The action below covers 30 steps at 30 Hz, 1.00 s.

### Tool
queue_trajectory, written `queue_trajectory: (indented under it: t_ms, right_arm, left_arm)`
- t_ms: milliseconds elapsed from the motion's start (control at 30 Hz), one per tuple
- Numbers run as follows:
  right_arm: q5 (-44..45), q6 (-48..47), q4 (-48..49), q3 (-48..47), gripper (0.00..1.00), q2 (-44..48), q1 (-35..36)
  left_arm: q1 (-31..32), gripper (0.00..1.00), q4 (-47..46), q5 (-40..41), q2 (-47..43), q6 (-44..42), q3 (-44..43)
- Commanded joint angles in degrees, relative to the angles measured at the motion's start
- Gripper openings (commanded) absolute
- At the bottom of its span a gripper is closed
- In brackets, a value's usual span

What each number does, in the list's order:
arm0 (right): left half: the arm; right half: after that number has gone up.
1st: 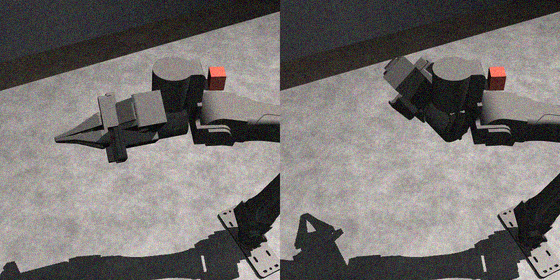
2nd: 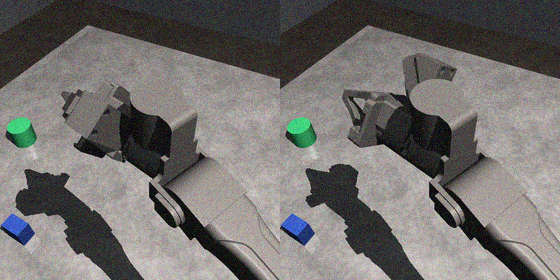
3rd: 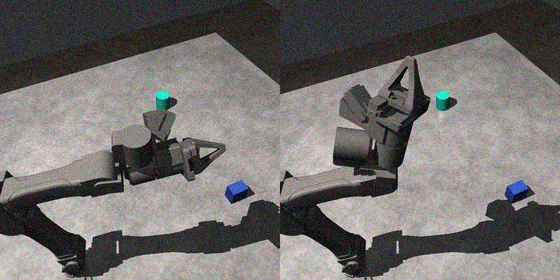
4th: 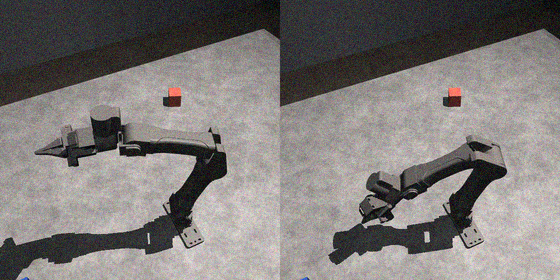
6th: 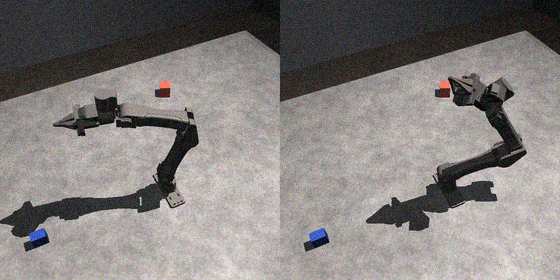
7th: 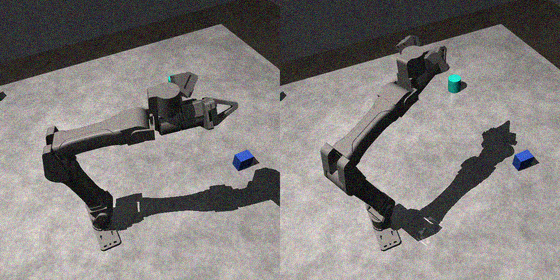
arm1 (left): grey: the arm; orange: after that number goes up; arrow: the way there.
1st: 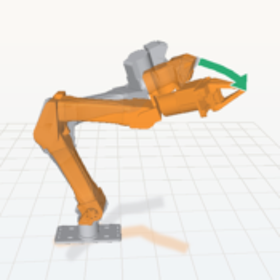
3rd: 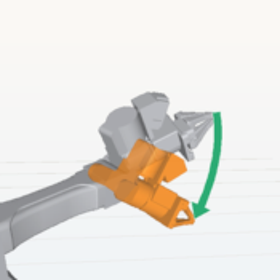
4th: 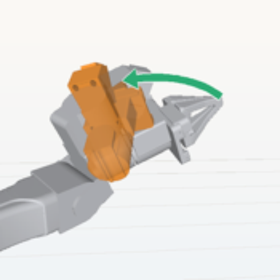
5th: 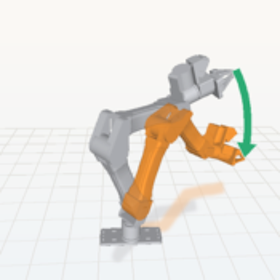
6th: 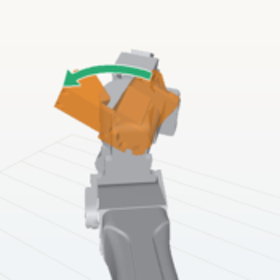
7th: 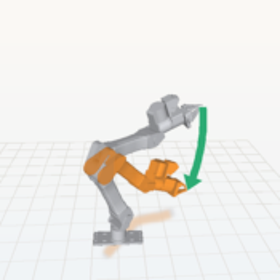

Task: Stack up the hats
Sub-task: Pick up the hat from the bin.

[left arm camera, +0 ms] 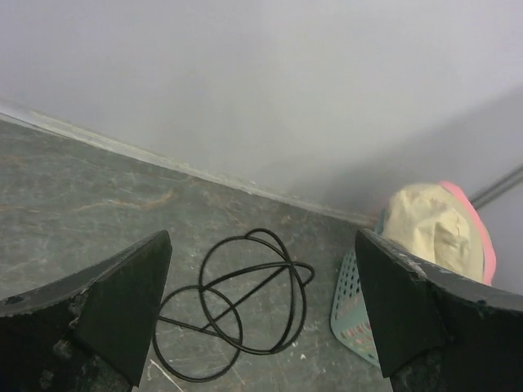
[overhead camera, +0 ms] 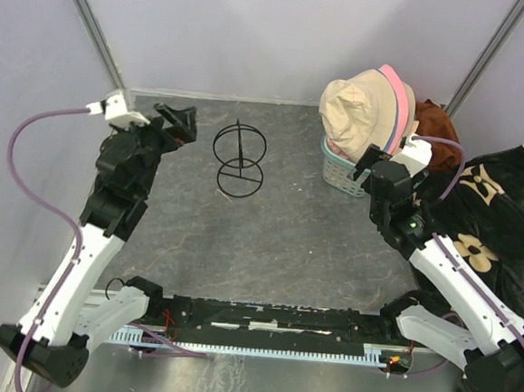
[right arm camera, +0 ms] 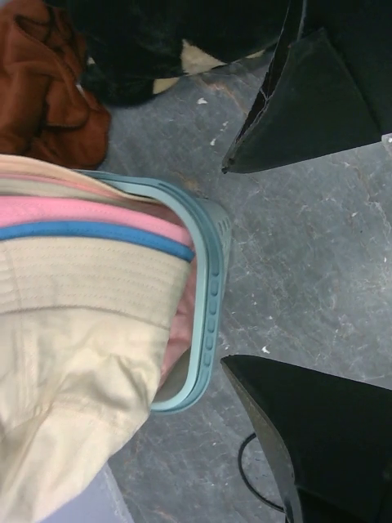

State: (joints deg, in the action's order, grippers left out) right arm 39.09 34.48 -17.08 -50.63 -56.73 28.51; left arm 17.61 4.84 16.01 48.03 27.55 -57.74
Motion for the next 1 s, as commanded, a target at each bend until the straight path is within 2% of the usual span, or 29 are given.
queue_trajectory:
  t_ms: [0,167,333,467,667,767,967]
  right_arm:
    - [11.25,-5.80,2.72,-5.47,1.00,0.31,3.18]
    - [11.95,-12.11,9.51,-5.47,0.99,1.70,3.17]
    - [16.34,-13.16,10.63,-5.26,1.00,2.09,3.15]
    - [16.80,-11.94,11.60,-4.06,0.97,3.21,2.13]
    - [7.77,-7.42,9.44,-4.82,0.91,2.94,-3.82]
    - [1.24,-4.27,6.77,-6.58,0.90,1.13,-8.10]
    - [-4.98,-1.04,4.91,-7.56,0.91,-1.26,-13.34]
  left_arm:
    - [5.52,0.99,-1.13,-3.36,7.08,-5.47,-6.49]
    - [15.33,0.99,-0.68,-2.29,19.37,-12.29,-18.09]
    - [17.42,0.99,1.36,-11.33,30.69,-12.25,-27.42]
    - [19.18,0.94,1.55,-13.82,38.06,-12.73,-31.82]
    - [23.33,0.87,5.29,-14.56,47.37,-17.54,-40.00]
    - [24.81,0.87,7.44,-13.24,51.52,-19.05,-44.61]
    - [26.27,0.87,9.39,-12.14,58.31,-20.74,-50.96]
